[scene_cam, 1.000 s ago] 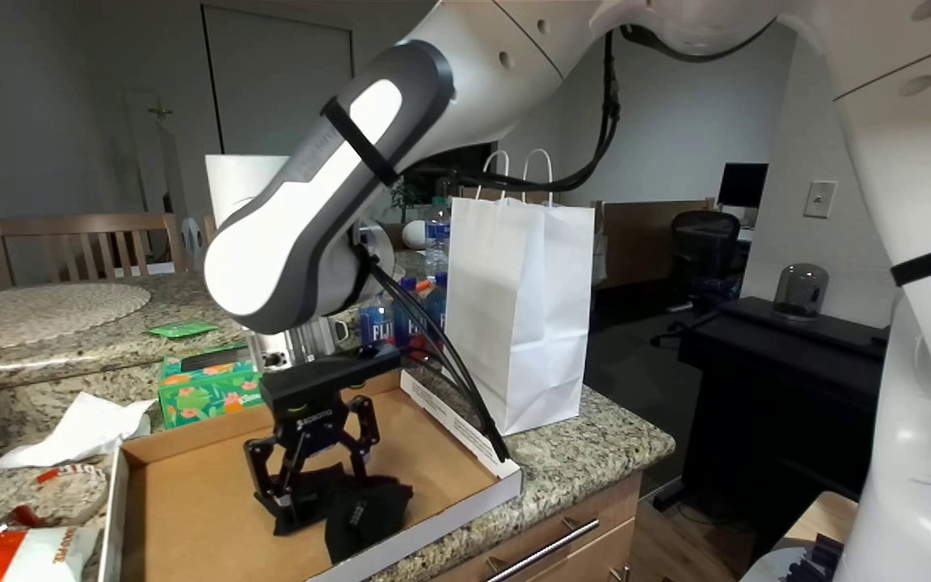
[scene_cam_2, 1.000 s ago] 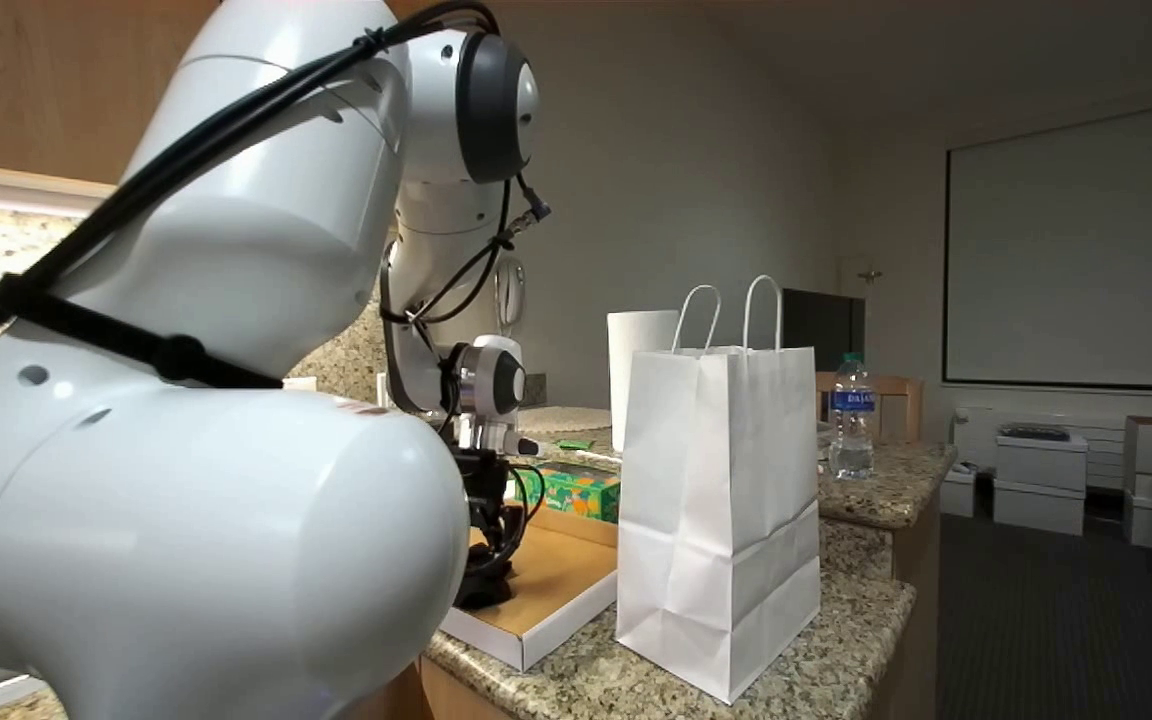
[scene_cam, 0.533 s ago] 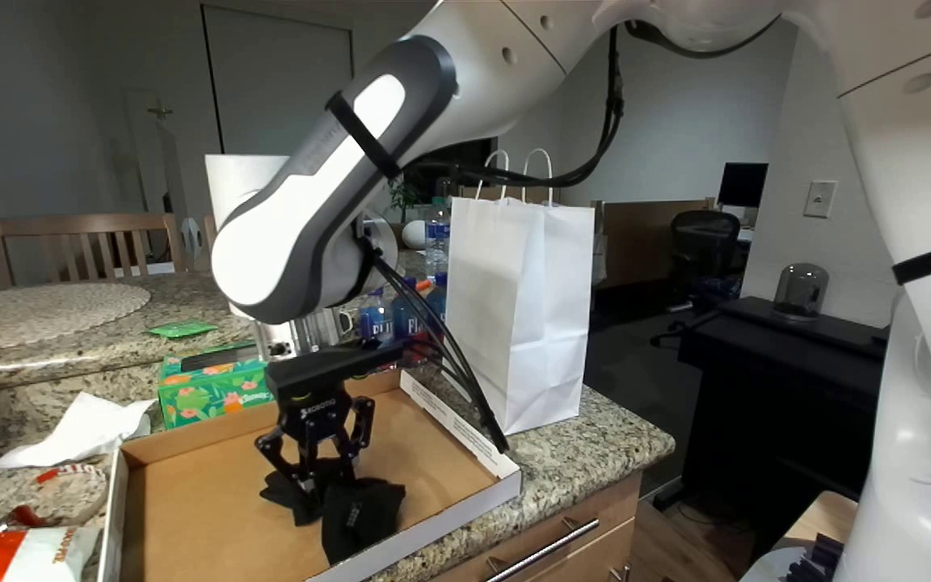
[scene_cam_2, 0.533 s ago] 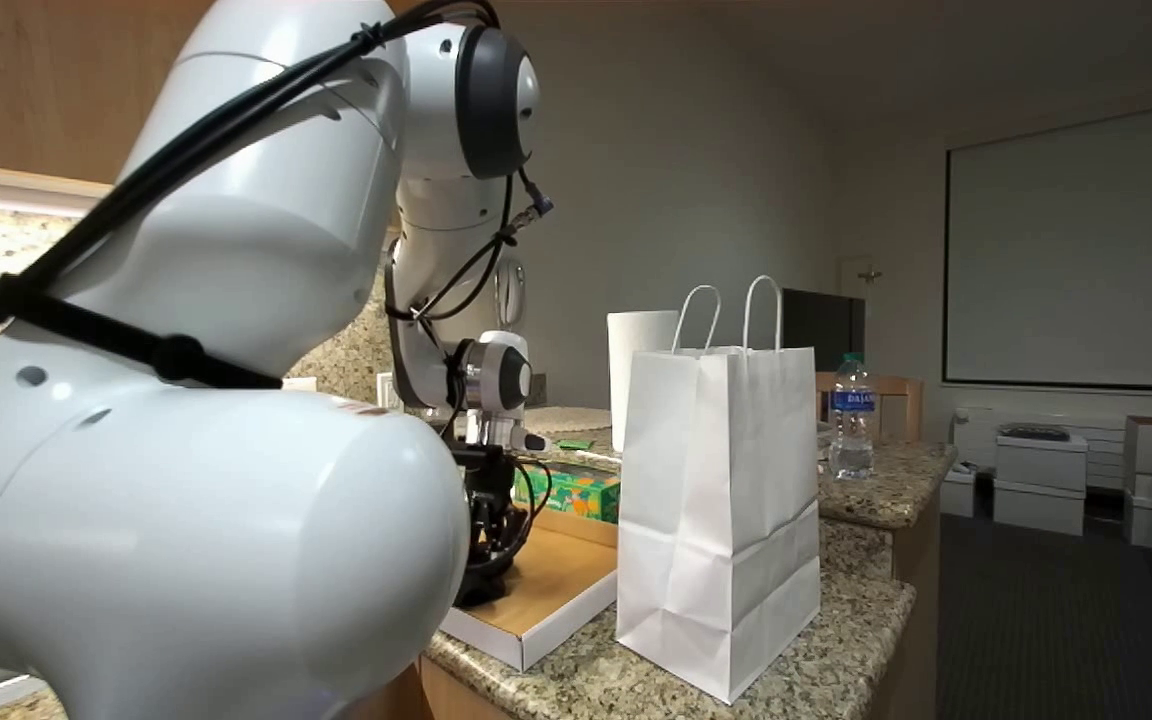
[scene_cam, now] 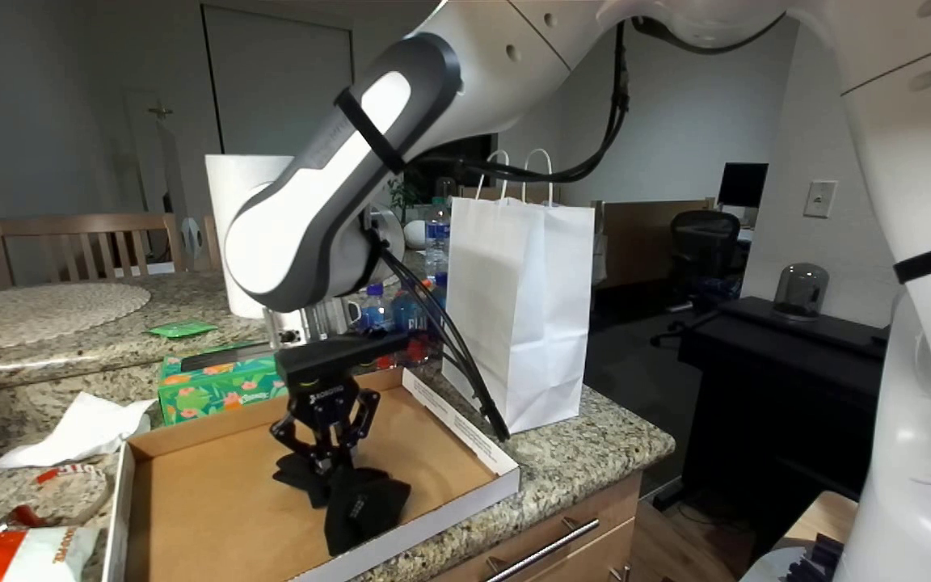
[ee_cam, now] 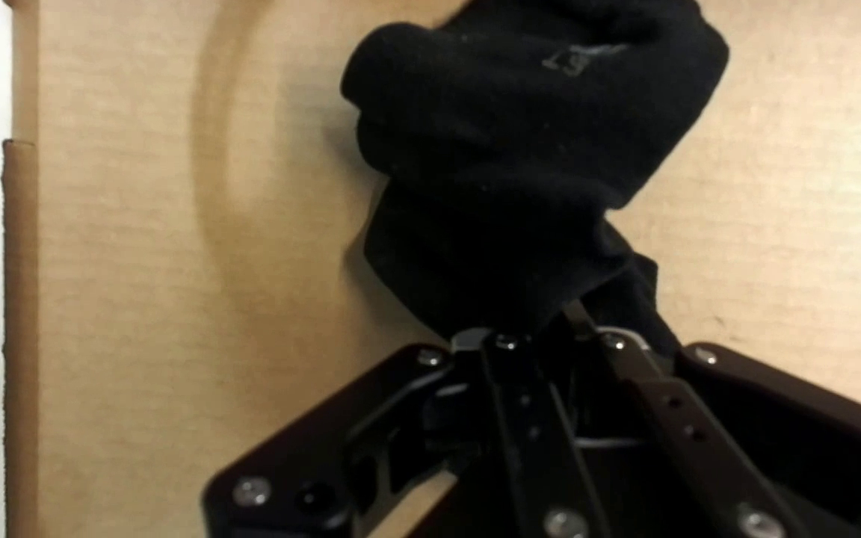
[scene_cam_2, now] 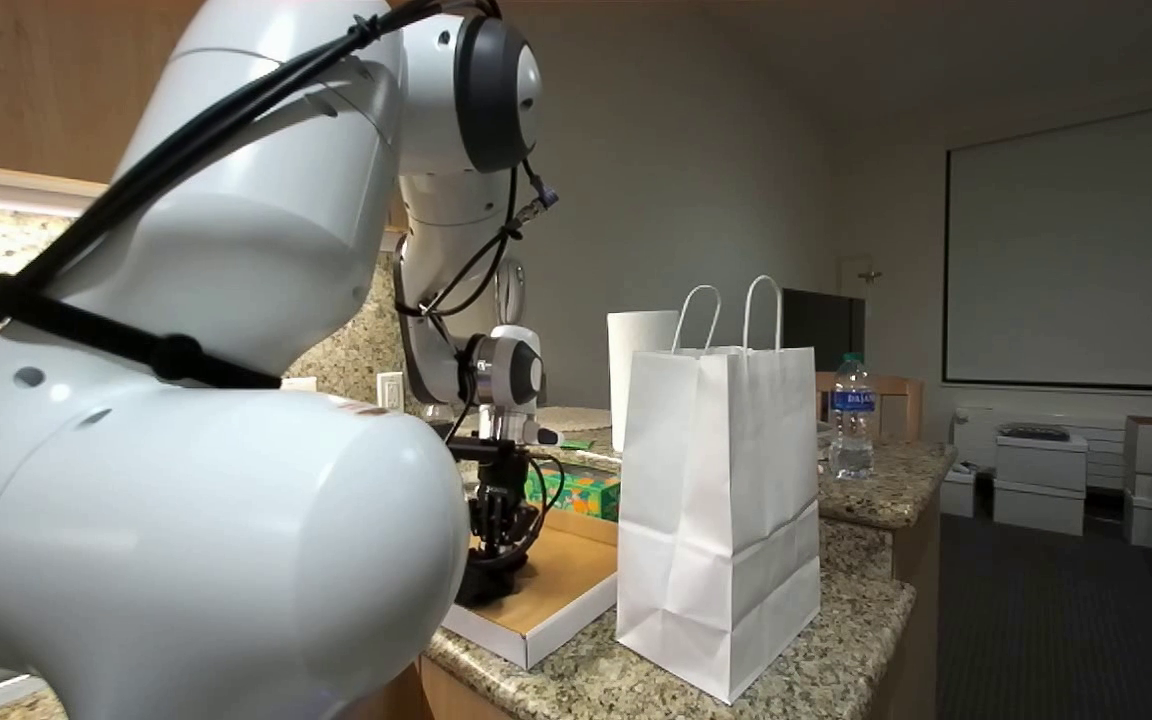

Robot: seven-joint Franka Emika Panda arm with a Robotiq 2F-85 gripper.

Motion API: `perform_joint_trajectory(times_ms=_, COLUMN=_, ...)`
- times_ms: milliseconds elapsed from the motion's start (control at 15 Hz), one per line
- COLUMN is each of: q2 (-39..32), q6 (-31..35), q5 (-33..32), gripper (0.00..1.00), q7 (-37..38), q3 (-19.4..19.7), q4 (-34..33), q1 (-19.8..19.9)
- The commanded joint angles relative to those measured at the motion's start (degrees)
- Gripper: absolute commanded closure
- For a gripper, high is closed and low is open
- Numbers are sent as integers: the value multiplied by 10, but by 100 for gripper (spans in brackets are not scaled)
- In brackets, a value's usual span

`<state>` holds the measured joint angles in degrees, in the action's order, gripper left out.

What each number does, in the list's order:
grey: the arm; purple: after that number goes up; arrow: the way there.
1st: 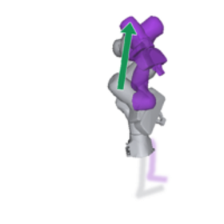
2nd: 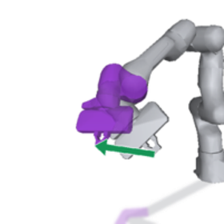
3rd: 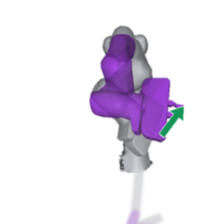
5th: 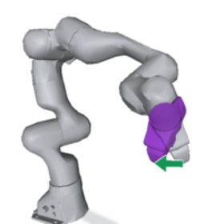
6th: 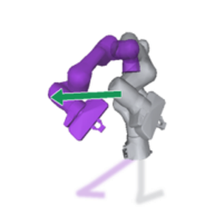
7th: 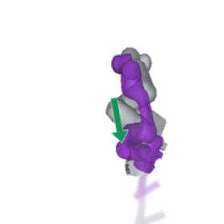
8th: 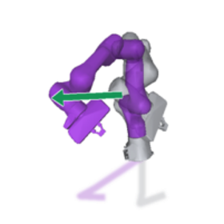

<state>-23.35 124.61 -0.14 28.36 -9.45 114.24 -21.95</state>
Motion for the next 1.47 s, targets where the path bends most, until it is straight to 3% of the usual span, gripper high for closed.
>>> perform_joint_trajectory(times_ms=0, q2=21, q6=-12, q5=-1, gripper=89, q7=2, q3=3, q4=4, q1=4)
perform_joint_trajectory(times_ms=600, q2=59, q6=-87, q5=-9, gripper=90, q7=-19, q3=-2, q4=-23, q1=9)
perform_joint_trajectory(times_ms=1400, q2=138, q6=-87, q5=-49, gripper=90, q7=16, q3=-3, q4=-21, q1=14)
